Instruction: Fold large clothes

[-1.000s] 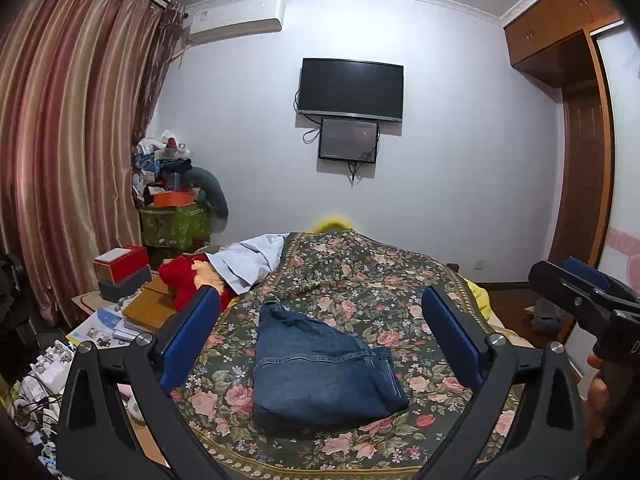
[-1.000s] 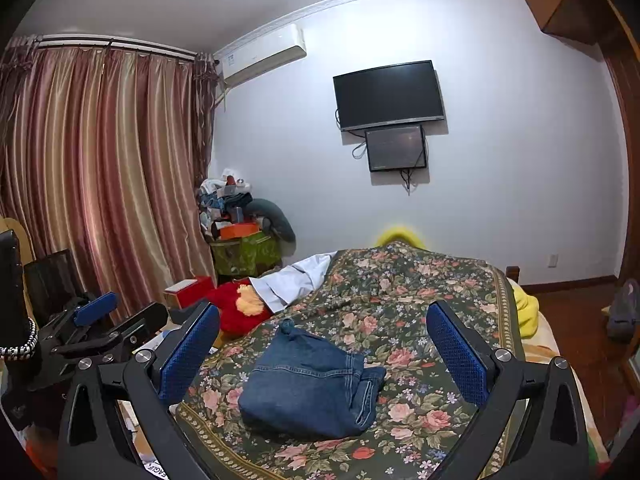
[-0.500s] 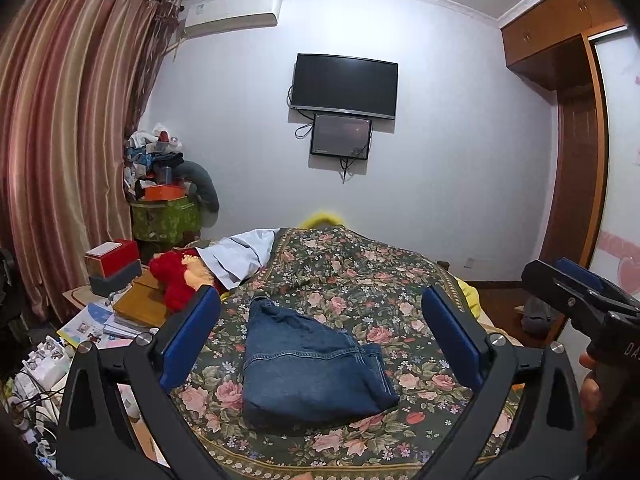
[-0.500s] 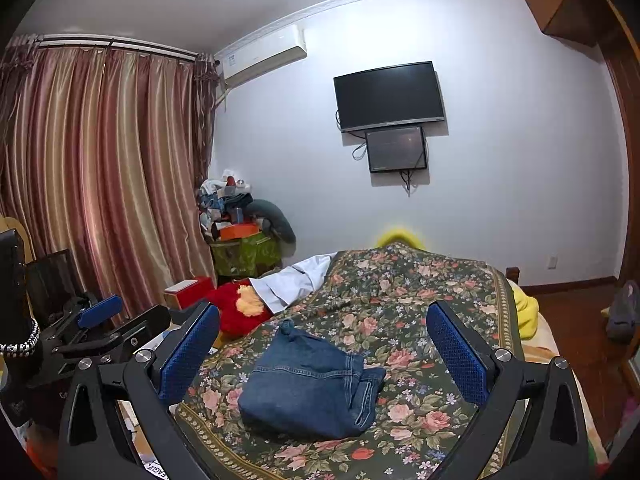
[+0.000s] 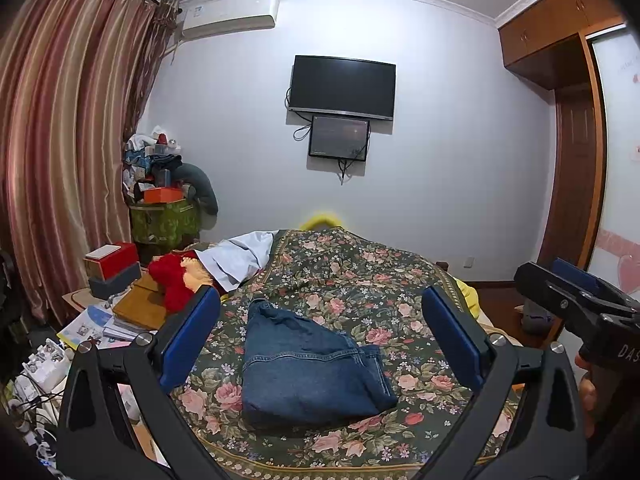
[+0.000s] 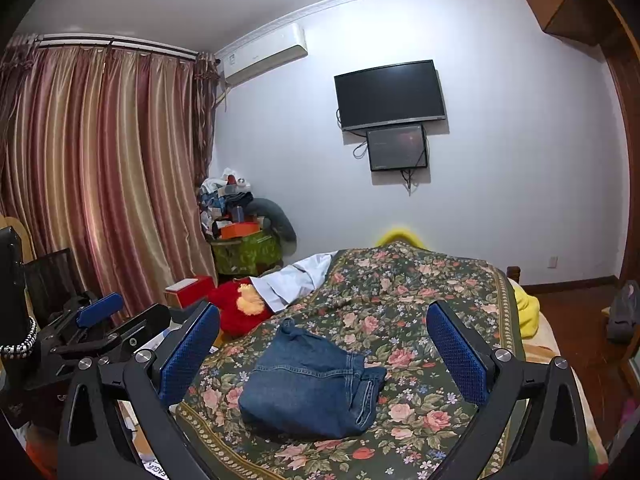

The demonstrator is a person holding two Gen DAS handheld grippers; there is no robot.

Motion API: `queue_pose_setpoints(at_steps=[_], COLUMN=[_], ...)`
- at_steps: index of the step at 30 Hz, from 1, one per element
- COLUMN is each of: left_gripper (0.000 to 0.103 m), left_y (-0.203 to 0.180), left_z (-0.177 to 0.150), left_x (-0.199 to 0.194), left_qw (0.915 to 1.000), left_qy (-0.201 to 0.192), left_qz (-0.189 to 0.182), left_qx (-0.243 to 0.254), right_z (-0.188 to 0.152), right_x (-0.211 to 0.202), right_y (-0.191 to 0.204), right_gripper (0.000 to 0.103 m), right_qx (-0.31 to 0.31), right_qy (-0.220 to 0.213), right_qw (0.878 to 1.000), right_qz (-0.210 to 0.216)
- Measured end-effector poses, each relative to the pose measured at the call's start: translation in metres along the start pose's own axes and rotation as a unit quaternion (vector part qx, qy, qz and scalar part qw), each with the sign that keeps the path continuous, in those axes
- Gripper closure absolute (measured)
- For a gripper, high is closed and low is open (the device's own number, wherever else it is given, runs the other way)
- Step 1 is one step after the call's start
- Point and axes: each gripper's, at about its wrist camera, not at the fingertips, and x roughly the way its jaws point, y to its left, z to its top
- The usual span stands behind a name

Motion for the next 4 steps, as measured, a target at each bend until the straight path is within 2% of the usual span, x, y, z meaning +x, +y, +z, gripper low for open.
queue_pose_setpoints(at_steps=[4], left_gripper=[0.001], left_y=[0.0022], left_z=[0.0015], left_x=[0.0010], left_qw=[1.0000], left_qy=[0.002], left_qz=[0.000], left_qx=[-0.003], right_z=[0.0002], right_x=[0.0002], right_y=[-0.0005], right_gripper=[0.000], right_qx=[0.000], right_qy=[0.000], right_qw=[1.000], right_qz=[-0.001])
